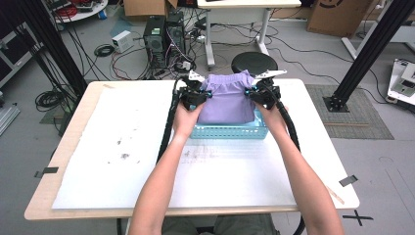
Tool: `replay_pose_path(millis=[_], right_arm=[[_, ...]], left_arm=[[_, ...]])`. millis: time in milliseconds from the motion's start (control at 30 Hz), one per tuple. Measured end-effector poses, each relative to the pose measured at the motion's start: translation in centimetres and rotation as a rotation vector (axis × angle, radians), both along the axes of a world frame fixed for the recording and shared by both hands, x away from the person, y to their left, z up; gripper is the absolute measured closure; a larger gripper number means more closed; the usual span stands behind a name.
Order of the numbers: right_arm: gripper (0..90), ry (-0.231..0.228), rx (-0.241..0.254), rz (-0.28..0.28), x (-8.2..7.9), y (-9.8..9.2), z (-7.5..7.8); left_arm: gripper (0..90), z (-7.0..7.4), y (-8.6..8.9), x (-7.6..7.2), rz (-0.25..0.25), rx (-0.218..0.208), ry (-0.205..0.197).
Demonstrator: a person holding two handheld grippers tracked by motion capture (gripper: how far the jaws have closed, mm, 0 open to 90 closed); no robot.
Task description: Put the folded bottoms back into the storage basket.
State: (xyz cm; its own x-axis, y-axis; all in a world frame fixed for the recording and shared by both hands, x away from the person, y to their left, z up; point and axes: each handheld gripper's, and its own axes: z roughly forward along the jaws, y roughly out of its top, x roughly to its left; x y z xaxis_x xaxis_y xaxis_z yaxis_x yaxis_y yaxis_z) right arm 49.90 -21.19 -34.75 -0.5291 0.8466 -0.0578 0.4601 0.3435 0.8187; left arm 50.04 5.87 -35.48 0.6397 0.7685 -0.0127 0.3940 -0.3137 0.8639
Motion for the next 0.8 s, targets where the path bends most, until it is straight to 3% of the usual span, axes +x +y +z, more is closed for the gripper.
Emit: replay_pose_path(millis=[67, 133, 267, 333, 533, 800], right_arm=[[77.0, -0.003, -0.011, -0.003, 0.2, 0.0, -0.2], [70.8, -0.014, -0.036, -0.033, 0.2, -0.1, -0.2], [61.7, 0.004, -0.023, -0.054, 0.2, -1.0, -0.1], [58.1, 0.000, -0.012, -0.060, 0.0, -1.5, 0.1], [51.2, -0.030, 0.036, -0.051, -1.4, -2.7, 0.9], [46.1, -0.087, 0.071, 0.004, -5.1, -3.8, 1.5]], left_arm=[[82.2, -0.2, -0.2, 0.0, 0.009, 0.032, -0.005], [66.3, -0.4, -0.3, 0.1, 0.048, 0.070, -0.010], [49.7, -0.4, 0.8, 0.1, 0.079, 0.025, 0.006], [46.9, -0.2, 1.3, -0.2, 0.078, 0.033, -0.009], [41.6, 0.8, 2.7, -2.3, 0.057, 0.002, -0.060], [39.3, 1.8, 4.7, -6.1, 0.008, -0.018, -0.133]])
